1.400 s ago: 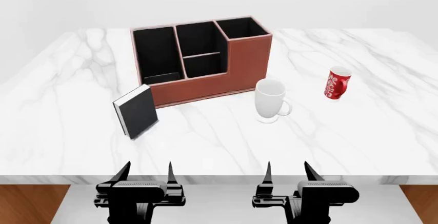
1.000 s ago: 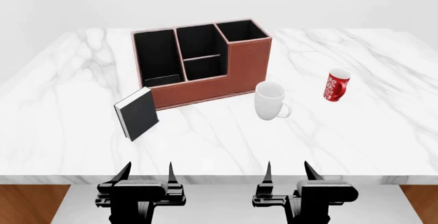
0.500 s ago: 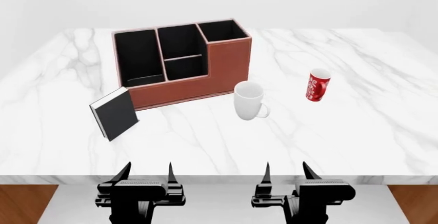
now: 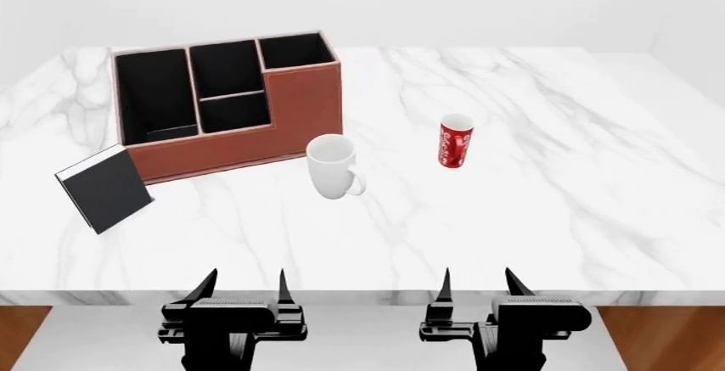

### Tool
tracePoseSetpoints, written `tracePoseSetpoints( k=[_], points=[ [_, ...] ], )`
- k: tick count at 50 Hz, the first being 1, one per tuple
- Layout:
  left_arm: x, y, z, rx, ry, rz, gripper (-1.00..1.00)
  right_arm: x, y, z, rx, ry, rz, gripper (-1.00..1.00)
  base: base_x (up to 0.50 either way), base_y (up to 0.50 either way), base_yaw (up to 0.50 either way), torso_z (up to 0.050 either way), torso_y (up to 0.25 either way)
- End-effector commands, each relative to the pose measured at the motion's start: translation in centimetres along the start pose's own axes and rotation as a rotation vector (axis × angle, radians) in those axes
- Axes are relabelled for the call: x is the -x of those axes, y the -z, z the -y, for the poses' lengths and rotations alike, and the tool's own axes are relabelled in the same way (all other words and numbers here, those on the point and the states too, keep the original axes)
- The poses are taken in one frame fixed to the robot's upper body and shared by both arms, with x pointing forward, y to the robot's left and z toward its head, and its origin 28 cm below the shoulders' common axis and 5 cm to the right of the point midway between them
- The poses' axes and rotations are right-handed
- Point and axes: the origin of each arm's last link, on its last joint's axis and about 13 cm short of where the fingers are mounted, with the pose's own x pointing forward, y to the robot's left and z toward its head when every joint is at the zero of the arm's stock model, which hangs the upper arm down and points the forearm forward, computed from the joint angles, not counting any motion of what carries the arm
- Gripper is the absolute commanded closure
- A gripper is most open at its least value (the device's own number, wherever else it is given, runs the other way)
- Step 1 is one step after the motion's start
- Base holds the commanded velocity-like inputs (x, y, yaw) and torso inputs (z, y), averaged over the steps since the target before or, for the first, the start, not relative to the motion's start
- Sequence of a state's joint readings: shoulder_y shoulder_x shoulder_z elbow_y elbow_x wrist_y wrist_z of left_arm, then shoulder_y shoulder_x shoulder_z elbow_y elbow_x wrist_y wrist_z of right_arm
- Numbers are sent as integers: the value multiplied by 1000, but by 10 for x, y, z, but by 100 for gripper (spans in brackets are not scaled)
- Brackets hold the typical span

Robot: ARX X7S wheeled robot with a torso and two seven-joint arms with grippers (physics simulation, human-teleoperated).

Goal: Pick up the red mug and place it to the right of the caddy.

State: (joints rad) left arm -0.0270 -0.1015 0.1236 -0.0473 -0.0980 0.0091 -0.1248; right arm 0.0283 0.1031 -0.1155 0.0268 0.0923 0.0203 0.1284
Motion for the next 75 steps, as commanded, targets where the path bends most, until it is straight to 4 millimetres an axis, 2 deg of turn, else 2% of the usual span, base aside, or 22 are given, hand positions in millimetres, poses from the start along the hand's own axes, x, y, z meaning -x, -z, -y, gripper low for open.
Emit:
tracePoseSetpoints(
  k=[1,5,8,9,10,11,12,13,15,16,19,30,71,75],
  points=[
    [0,0,-1,-2,-1,-8,-100,-2,-1,-1,-5,24,1,-100,0,0,0,0,0],
    [-3,-7,-1,1,-8,-29,-100,-5,-7,0,-4,32,-4,-100,0,0,0,0,0],
    [-10,-36,-3,-3,-26,-38,-100,-14,-25,1,6,31,-14,-100,0,0,0,0,0],
    [-13,-47,-4,-14,-35,-41,-100,-18,-37,2,10,30,-8,-100,0,0,0,0,0],
    [-15,-59,-5,-30,-29,-38,-100,-22,-56,3,10,23,8,-100,0,0,0,0,0],
    [-22,-97,-8,-61,-31,35,-100,-25,-71,5,-2,19,24,-100,0,0,0,0,0],
    [-24,-110,-10,-88,-29,6,-100,-26,-81,5,-13,9,25,-100,0,0,0,0,0],
    [-26,-133,-12,-102,-17,28,-100,-29,-93,6,-23,-4,27,-100,0,0,0,0,0],
    [-29,-162,-13,-126,-13,71,-100,-32,-104,7,-29,-8,39,-100,0,0,0,0,0],
    [-31,-188,-14,-109,9,90,-100,-36,-108,7,-2,8,68,-100,0,0,0,0,0],
    [-36,-210,-15,-134,16,116,-100,-41,-111,8,-2,34,57,-100,51,0,0,0,0],
    [-44,-205,-12,-118,52,86,-100,-45,-115,10,-16,51,45,-100,481,0,0,0,0],
    [-39,-203,-16,-117,37,102,-100,-47,-109,10,-13,65,32,-100,500,0,0,0,1],
    [-40,-203,-17,-119,33,101,-100,-47,-110,11,-16,69,30,-100,0,0,0,0,3]
  ],
)
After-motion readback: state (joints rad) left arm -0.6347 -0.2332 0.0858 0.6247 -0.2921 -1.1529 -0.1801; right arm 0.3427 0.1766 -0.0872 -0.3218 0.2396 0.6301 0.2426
